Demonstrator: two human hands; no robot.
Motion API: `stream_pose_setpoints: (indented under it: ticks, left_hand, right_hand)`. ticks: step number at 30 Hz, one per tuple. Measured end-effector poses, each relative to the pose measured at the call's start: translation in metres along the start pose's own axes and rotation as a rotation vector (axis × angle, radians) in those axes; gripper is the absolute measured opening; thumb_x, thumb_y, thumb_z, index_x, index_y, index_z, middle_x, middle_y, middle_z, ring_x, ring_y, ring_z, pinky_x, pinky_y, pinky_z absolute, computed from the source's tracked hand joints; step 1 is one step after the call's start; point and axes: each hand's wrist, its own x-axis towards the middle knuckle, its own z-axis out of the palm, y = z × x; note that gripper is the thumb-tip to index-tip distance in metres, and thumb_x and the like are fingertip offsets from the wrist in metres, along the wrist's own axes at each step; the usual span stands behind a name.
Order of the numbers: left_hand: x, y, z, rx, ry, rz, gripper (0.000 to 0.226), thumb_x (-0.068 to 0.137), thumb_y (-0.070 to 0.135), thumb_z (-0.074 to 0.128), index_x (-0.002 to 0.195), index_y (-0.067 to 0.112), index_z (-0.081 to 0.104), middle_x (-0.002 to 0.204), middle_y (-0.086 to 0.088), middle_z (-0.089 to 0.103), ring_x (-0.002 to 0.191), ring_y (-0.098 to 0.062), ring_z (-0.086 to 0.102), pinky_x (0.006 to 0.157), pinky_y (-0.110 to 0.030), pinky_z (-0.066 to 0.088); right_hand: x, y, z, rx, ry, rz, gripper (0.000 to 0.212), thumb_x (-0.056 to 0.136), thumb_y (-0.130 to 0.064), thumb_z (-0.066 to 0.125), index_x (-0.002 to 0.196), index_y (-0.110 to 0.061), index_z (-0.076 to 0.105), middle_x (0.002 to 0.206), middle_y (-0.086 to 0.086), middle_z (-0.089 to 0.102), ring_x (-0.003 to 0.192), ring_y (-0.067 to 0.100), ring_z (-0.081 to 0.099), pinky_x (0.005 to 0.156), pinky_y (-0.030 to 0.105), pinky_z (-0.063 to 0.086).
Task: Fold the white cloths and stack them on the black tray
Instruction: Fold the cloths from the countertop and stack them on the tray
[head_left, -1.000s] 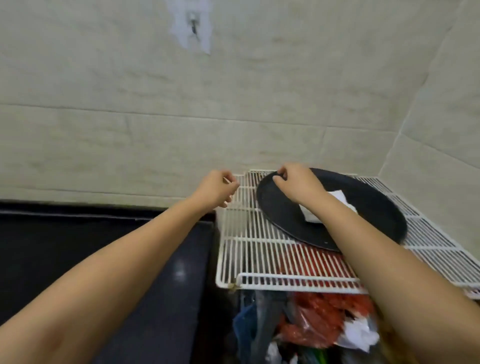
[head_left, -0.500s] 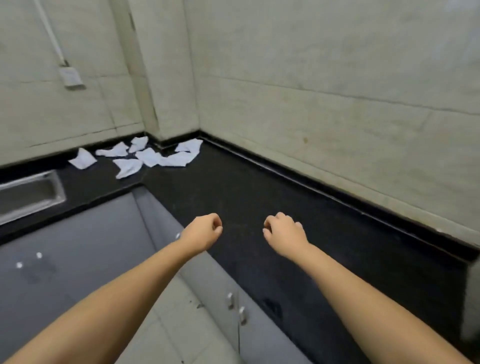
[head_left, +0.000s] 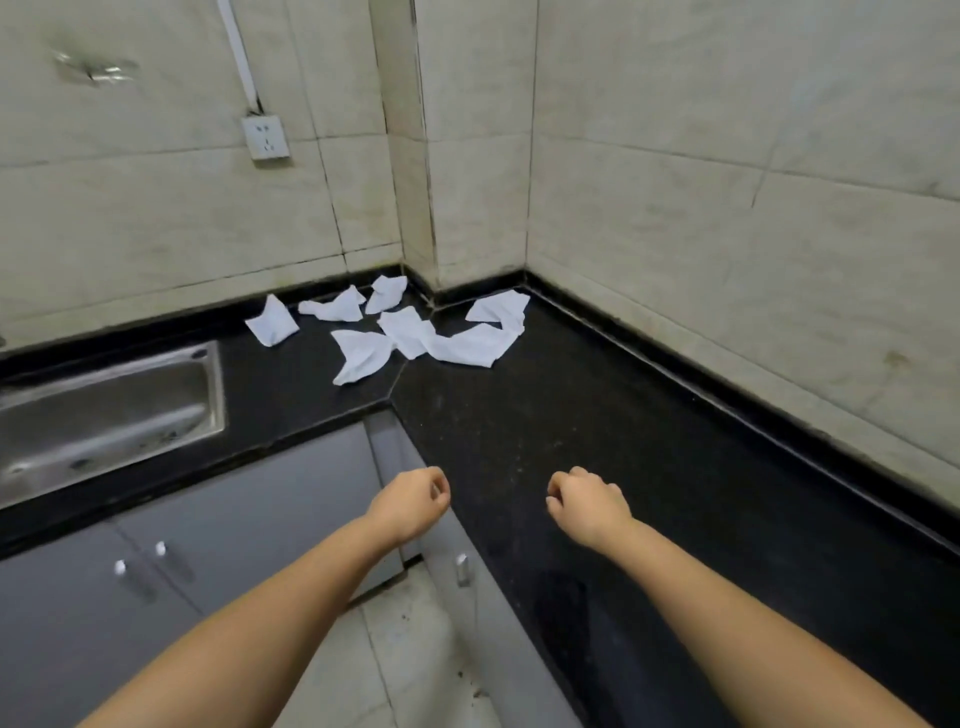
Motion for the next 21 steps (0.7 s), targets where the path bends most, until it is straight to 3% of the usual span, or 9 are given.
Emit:
stream_pose_setpoints:
  ticks: [5, 13, 17, 21]
  left_hand:
    - [0.090, -0.019, -0.033, -0.059, 0.008, 0.002, 0.010, 0.090, 0.019, 0.049, 0.086, 0.020, 0.058, 0.087, 0.002, 0.063, 0.087, -0.020, 0.062, 0.080, -0.035, 0.050]
    - [0.267, -0.067, -0.045, -0.063, -0.113, 0.061, 0.014, 0.091, 0.019, 0.049, 0.094, 0.016, 0.062, 0.088, 0.003, 0.061, 0.086, -0.019, 0.060, 0.078, -0.033, 0.048]
    - [0.372, -0.087, -0.049, -0.034, -0.175, 0.156, 0.014, 0.091, 0.020, 0.048, 0.096, 0.018, 0.061, 0.097, -0.002, 0.066, 0.092, -0.021, 0.062, 0.084, -0.035, 0.050]
    - [0.462, -0.102, -0.054, 0.107, -0.142, 0.347, 0.029, 0.092, 0.019, 0.047, 0.120, 0.018, 0.054, 0.120, -0.004, 0.055, 0.111, -0.022, 0.051, 0.094, -0.034, 0.044]
  right_hand:
    - [0.098, -0.010, -0.021, 0.001, -0.038, 0.008, 0.028, 0.098, -0.032, 0.040, 0.116, -0.019, 0.056, 0.122, 0.005, 0.053, 0.109, 0.026, 0.055, 0.093, 0.040, 0.040]
    - [0.258, -0.031, -0.022, 0.097, -0.032, 0.092, 0.026, 0.097, -0.030, 0.041, 0.113, -0.018, 0.058, 0.118, 0.005, 0.053, 0.107, 0.026, 0.056, 0.090, 0.038, 0.043]
    - [0.347, -0.040, -0.009, 0.228, -0.049, 0.223, 0.026, 0.096, -0.028, 0.042, 0.110, -0.013, 0.059, 0.114, 0.007, 0.054, 0.100, 0.025, 0.057, 0.089, 0.040, 0.049]
    - [0.423, -0.050, -0.008, 0.329, -0.035, 0.365, 0.027, 0.095, -0.024, 0.044, 0.115, -0.011, 0.057, 0.117, 0.011, 0.052, 0.103, 0.028, 0.055, 0.087, 0.039, 0.049]
